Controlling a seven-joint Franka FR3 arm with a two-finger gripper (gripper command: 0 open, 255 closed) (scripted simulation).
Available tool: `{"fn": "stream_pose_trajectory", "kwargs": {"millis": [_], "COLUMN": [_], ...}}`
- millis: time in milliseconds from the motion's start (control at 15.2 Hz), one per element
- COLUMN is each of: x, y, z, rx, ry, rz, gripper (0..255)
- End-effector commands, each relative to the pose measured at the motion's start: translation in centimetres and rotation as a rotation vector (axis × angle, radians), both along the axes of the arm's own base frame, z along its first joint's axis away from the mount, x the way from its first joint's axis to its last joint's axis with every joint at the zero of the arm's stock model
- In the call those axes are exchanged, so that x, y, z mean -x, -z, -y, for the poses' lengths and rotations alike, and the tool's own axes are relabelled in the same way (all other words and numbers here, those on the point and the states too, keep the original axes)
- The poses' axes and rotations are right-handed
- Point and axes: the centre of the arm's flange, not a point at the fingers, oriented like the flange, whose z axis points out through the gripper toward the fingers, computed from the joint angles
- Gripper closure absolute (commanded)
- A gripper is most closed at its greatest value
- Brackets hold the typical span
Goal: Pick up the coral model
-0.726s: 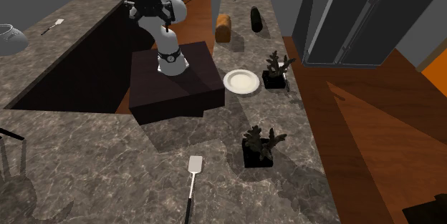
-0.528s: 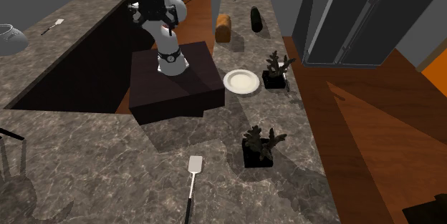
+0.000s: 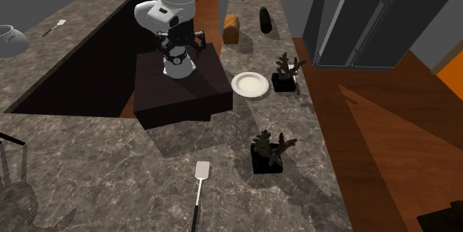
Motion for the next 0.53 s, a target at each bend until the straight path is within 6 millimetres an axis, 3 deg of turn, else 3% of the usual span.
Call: {"fn": "stream_pose_trajectory", "kwargs": {"millis": [0,462], "x": [-1.4,-7.1], "y": [1.5,6.6], "z": [-1.5,-6.2], "rx": [-0.005,-0.021], "ry": [0.004,0.018], "rz": [0.004,0.015], "gripper": [0,0]}}
